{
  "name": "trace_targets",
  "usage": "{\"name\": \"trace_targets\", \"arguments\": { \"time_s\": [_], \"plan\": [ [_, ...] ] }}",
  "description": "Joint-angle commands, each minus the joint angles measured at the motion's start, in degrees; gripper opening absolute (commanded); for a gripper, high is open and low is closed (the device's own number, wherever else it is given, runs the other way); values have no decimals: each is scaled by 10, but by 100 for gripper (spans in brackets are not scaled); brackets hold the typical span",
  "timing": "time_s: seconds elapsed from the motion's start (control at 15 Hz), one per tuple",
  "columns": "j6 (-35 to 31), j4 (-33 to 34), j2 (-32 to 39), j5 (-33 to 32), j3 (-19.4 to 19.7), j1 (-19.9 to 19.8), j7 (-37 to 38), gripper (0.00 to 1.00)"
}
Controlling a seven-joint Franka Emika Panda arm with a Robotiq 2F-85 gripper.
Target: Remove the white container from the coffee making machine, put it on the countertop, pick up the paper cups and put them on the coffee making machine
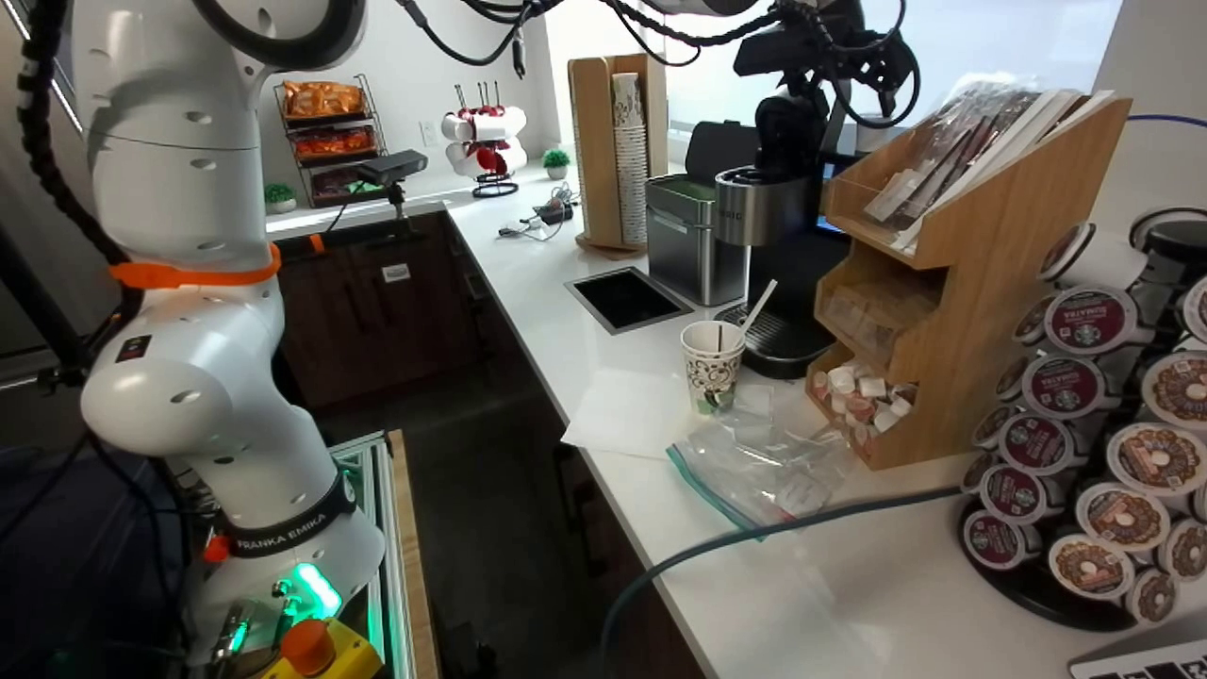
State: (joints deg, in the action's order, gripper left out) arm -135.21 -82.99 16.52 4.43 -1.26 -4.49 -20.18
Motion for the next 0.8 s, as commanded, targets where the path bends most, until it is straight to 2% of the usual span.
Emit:
{"name": "trace_targets", "arguments": {
  "time_s": [0.0,0.2,0.4,0.67,0.73],
  "plan": [
    [-5,19,17,20,-9,-8,-25,96],
    [-8,22,20,17,-10,-8,-28,95],
    [-9,28,27,12,-9,-6,-25,99],
    [-24,34,35,9,-8,-6,-20,97],
    [-27,35,37,9,-8,-6,-19,93]
  ]
}}
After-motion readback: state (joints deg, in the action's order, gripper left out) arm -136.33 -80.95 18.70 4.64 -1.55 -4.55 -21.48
